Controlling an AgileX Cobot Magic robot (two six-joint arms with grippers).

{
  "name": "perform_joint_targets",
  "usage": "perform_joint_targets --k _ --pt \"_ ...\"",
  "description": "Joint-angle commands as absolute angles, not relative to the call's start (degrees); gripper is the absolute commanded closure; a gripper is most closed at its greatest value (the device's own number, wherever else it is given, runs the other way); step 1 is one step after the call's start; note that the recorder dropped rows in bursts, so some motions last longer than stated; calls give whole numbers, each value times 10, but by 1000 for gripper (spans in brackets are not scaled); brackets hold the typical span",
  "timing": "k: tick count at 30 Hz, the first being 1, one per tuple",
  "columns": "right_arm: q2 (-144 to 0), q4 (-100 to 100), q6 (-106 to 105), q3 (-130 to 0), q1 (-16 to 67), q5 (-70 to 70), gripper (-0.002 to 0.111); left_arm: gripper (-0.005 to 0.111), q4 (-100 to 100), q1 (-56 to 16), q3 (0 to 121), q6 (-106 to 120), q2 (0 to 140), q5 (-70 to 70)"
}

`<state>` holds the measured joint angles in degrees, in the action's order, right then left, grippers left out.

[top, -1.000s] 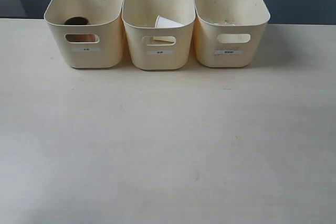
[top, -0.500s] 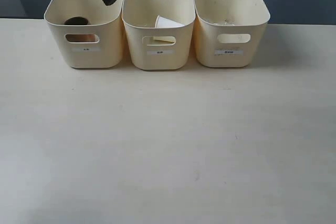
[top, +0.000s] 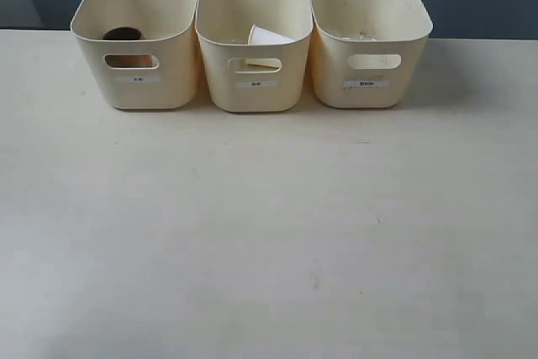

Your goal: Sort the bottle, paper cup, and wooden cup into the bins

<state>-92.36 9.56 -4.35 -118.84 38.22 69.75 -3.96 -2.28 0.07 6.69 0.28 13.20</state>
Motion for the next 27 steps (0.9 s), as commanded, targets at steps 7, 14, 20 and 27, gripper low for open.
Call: perform_joint_targets --k 7,14,20,27 --pt "-729 163 -6 -999 380 700 65 107 -40 -25 0 66 0 129" --pt "-615 203 40 -835 380 618 65 107 -40 -25 0 66 0 129" --pt "-513 215 90 -686 380 524 65 107 -40 -25 0 66 0 129" --pt "-424 228 157 -548 380 418 65 107 -40 -25 0 66 0 129"
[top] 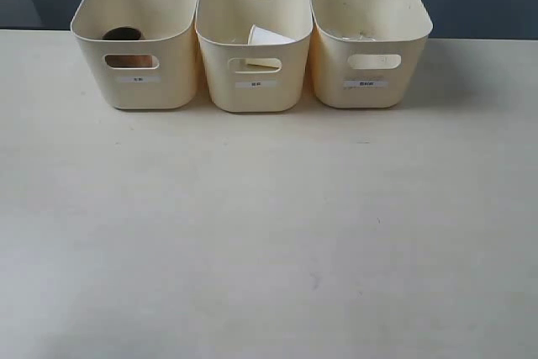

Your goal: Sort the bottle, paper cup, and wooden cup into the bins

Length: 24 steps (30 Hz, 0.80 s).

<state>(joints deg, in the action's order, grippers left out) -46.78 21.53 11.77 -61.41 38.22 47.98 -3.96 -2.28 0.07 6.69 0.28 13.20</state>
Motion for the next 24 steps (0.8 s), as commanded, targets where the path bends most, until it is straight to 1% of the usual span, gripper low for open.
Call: perform_joint_targets --k 1,4,8,16,24 --pt "-414 229 166 -529 380 402 65 107 -40 -25 0 66 0 129" --pt "-395 234 183 -484 380 364 65 107 -40 -25 0 66 0 129" --pt "-382 258 232 -438 380 346 65 107 -40 -25 0 66 0 129" --pt "-378 289 298 -349 380 278 65 107 -40 -25 0 66 0 129" --pt "-378 290 311 -292 380 275 65 107 -40 -25 0 66 0 129"
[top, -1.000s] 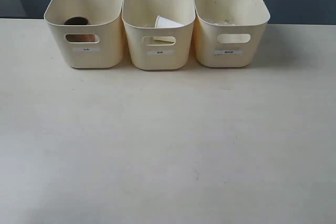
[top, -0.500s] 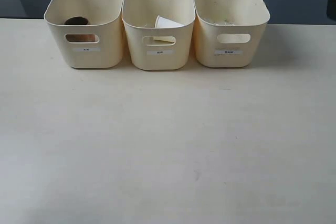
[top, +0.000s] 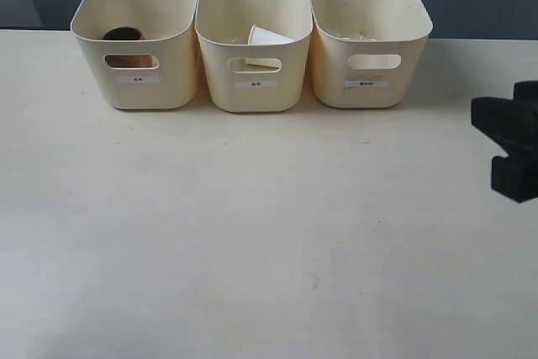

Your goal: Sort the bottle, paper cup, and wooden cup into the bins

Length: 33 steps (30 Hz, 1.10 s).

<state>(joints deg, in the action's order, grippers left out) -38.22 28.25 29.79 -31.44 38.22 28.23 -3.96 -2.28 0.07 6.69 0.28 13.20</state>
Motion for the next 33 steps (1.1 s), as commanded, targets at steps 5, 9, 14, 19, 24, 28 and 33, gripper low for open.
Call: perform_joint_targets --k 5,9,14,19,24,28,33 --pt "-378 248 320 -282 380 281 65 107 -40 -25 0 66 0 129" --pt "-378 180 320 -282 380 281 65 107 -40 -25 0 66 0 129" --pt "-378 107 320 -282 380 281 65 107 -40 -25 0 66 0 129" --pt "-378 104 320 -282 380 281 65 107 -40 -25 0 66 0 129" --pt "-378 104 317 -282 380 281 65 107 -40 -25 0 66 0 129" --pt "-378 136 315 -282 380 279 65 107 -40 -25 0 66 0 129" --pt "-373 154 313 -280 394 267 65 107 -40 -25 0 66 0 129"
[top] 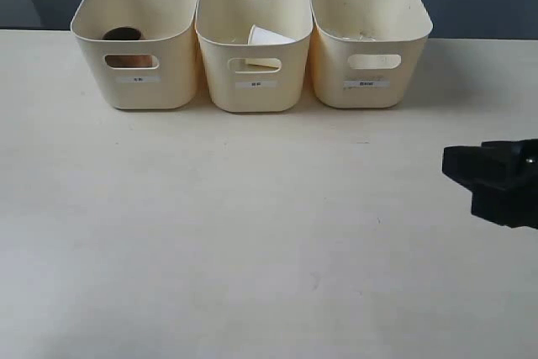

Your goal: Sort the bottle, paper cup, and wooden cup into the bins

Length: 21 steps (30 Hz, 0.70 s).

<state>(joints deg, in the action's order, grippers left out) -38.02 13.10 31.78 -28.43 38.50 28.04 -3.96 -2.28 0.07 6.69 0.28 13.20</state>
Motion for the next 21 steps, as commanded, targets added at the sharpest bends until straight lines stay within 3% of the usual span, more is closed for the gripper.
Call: perform_joint_targets --k 1,11,21 --pt "-372 154 313 -279 394 257 65 107 -40 -25 0 66 0 129" --pt "-279 235 313 -133 394 -17 65 107 -40 -25 0 66 0 129" --pt "-165 277 299 -45 394 -29 65 107 -40 -25 0 66 0 129"
